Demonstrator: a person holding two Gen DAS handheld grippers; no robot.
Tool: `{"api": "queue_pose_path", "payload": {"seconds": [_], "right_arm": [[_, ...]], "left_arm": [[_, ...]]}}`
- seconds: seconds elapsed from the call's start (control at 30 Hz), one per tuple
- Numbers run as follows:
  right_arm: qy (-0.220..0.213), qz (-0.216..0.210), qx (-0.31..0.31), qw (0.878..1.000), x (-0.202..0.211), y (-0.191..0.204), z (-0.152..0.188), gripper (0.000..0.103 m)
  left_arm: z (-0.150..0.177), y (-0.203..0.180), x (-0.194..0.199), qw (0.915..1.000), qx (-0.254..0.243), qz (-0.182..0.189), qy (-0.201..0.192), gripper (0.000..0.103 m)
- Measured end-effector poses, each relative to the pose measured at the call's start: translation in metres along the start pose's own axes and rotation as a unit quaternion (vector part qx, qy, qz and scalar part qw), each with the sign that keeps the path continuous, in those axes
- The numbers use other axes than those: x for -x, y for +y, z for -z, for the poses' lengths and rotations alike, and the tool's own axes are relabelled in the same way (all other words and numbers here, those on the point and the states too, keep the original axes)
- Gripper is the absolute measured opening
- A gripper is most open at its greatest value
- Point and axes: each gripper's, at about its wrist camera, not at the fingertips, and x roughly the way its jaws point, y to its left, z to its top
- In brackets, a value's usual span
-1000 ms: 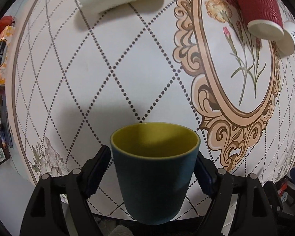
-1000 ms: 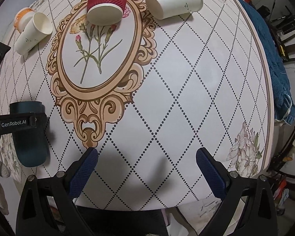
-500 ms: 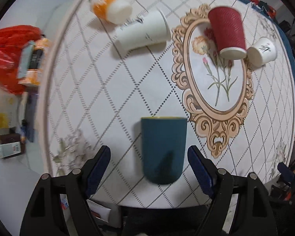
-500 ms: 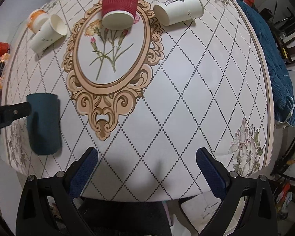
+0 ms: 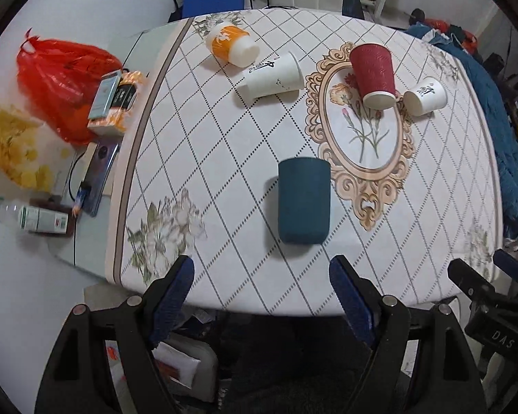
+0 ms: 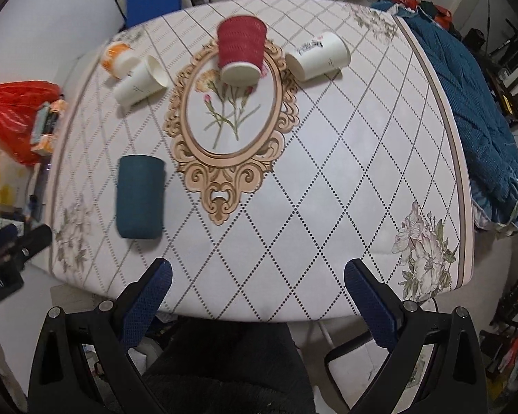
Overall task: Flip cup upside down
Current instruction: 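Open the left gripper and move the right tool toward the mug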
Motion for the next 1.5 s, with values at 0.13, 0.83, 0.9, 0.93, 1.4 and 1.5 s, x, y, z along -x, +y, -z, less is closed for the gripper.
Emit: {"api": "queue_pose_path", "payload": {"seconds": [0.13,0.83,0.9,0.93,1.4,1.5], "right_arm": [[-0.013,-0.014,0.011,1.0,0.019,0.004,0.008,0.102],[-0.029,0.012,0.161,0.987,0.02,0.1,-0.006,0.102],[-0.04,0.033,0.224,0.973,0.016,0.122,-0.011,0.102],[-0.043,0.043,0.265,0.962,0.012,0.135,-0.013,0.102],[-0.008,0.206,0.726,0.656,-0.062,0.228,0.034,0.102],[-0.001,0.223,0.79,0.571,-0.076,0.226,0.05,0.102]], "left_arm": [[0.013,0.001,0.011,0.9999,0.012,-0.002,-0.009,0.08],[0.017,0.095,-0.031,0.9969,0.07,-0.033,-0.01,0.099],[0.016,0.109,-0.042,0.9961,0.083,-0.031,-0.004,0.099],[0.016,0.114,-0.047,0.9958,0.087,-0.03,-0.002,0.099],[0.023,0.139,-0.098,0.9916,0.122,-0.019,0.041,0.099],[0.024,0.14,-0.108,0.9901,0.129,-0.017,0.052,0.099]]}}
